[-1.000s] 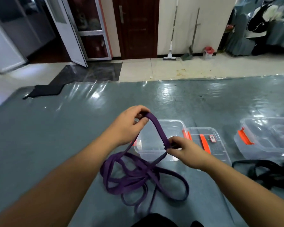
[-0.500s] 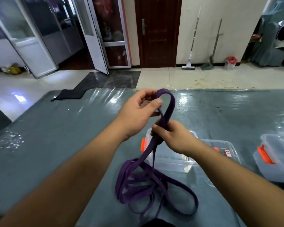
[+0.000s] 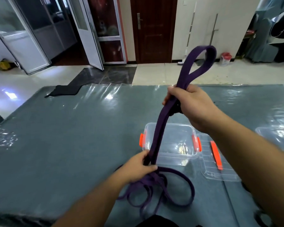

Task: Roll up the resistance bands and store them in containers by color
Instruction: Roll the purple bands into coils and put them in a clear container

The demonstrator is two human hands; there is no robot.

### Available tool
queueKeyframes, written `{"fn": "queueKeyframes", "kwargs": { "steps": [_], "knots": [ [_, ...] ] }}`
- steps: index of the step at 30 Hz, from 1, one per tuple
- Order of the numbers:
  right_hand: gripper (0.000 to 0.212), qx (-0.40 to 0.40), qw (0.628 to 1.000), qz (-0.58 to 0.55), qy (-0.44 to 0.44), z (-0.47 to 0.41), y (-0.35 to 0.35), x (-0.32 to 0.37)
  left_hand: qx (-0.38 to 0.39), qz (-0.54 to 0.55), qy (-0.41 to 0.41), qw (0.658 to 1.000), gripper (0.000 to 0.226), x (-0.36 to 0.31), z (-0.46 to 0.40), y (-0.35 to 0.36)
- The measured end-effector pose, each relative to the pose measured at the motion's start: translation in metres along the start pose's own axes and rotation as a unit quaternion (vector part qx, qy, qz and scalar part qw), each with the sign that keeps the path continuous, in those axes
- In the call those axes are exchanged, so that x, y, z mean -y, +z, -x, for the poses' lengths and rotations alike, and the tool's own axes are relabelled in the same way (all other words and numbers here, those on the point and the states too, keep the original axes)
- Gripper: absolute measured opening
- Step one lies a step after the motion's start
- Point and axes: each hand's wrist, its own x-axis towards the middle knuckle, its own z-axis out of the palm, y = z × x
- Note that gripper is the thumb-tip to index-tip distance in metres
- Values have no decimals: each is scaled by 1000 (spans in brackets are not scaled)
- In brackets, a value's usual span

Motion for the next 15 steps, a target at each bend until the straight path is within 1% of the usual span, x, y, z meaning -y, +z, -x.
{"fn": "queueKeyframes", "kwargs": {
  "steps": [2, 4, 7, 10, 12, 13, 15],
  "knots": [
    [38, -6, 1000, 21, 17, 5, -6, -8, -15, -12, -1, 1000, 27, 6, 1, -2],
    [36, -24, 998, 39, 43, 9, -14, -23, -63, 3, -2, 998, 16, 5, 2, -10],
    [29, -33, 992, 108, 60, 16, -23, -53, -131, 46, 10, 990, 20, -8, 3, -30],
    [16, 2, 986, 143, 91, 28, -23, -92, -173, 99, 47, 979, 26, -40, 5, -49],
    [5, 37, 984, 139, 109, 38, -16, -116, -185, 135, 62, 972, 24, -67, 6, -59],
    [4, 53, 983, 127, 119, 43, -10, -125, -189, 133, 72, 970, 20, -81, 7, -63],
    [17, 85, 982, 83, 148, 48, 2, -137, -190, 142, 98, 966, 19, -109, 9, -67]
  ]
}}
